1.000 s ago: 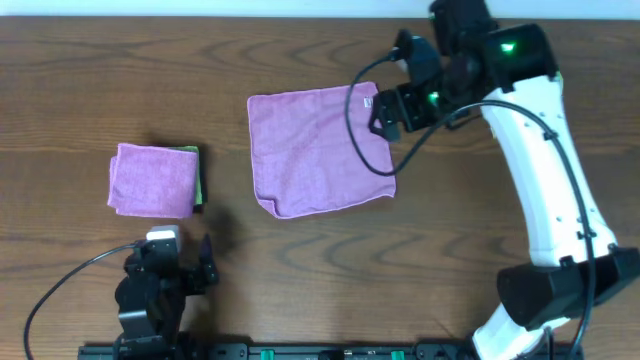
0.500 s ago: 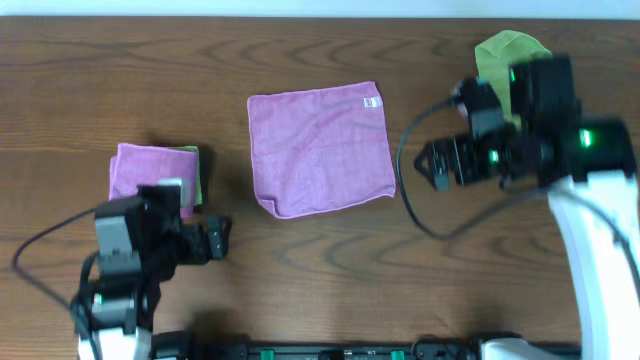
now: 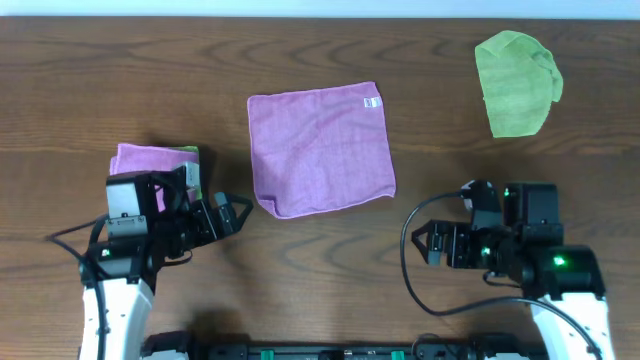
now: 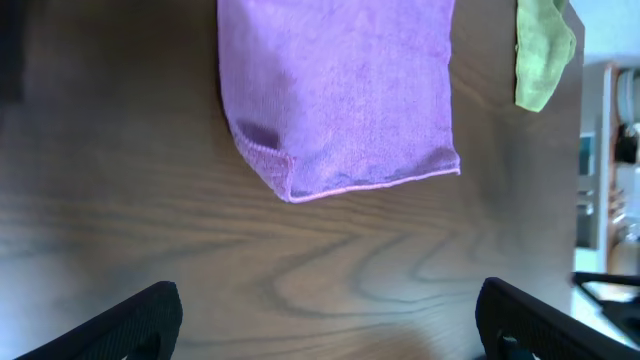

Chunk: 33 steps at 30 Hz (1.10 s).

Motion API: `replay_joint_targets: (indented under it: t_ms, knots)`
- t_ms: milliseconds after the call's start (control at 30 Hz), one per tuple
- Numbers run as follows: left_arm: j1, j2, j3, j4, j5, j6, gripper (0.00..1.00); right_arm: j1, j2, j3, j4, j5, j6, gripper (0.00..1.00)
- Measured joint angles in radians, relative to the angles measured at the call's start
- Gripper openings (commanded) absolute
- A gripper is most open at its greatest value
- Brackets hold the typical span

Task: Fold the cloth
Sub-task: 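Move both grippers to the near left and right cloth corners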

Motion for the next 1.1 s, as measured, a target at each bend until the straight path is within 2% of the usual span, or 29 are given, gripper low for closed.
replay_joint_targets:
  t_ms: [167, 333, 433, 567, 833, 1100]
  knots:
    - [-0.074, 0.034, 0.000, 0.000, -0.039, -0.116, 0.95, -0.001, 0.031, -0.072, 0.126, -0.030, 0.058, 0.99]
    - [-0.198, 0.058, 0.000, 0.010, -0.166, -0.294, 0.95, -0.001, 0.112, -0.085, 0.266, -0.041, 0.125, 0.99]
    - [-0.237, 0.077, 0.000, 0.069, -0.214, -0.379, 0.95, -0.001, 0.176, -0.087, 0.344, -0.045, 0.170, 0.99]
    - [-0.246, 0.102, 0.001, 0.182, -0.243, -0.451, 0.95, -0.001, 0.266, -0.088, 0.451, -0.048, 0.240, 0.99]
    - [-0.246, 0.120, 0.002, 0.247, -0.292, -0.594, 0.95, -0.002, 0.426, -0.089, 0.661, -0.125, 0.369, 0.99]
    - [-0.246, 0.319, 0.002, 0.315, -0.284, -0.694, 0.95, -0.002, 0.533, -0.089, 0.761, -0.180, 0.441, 0.99]
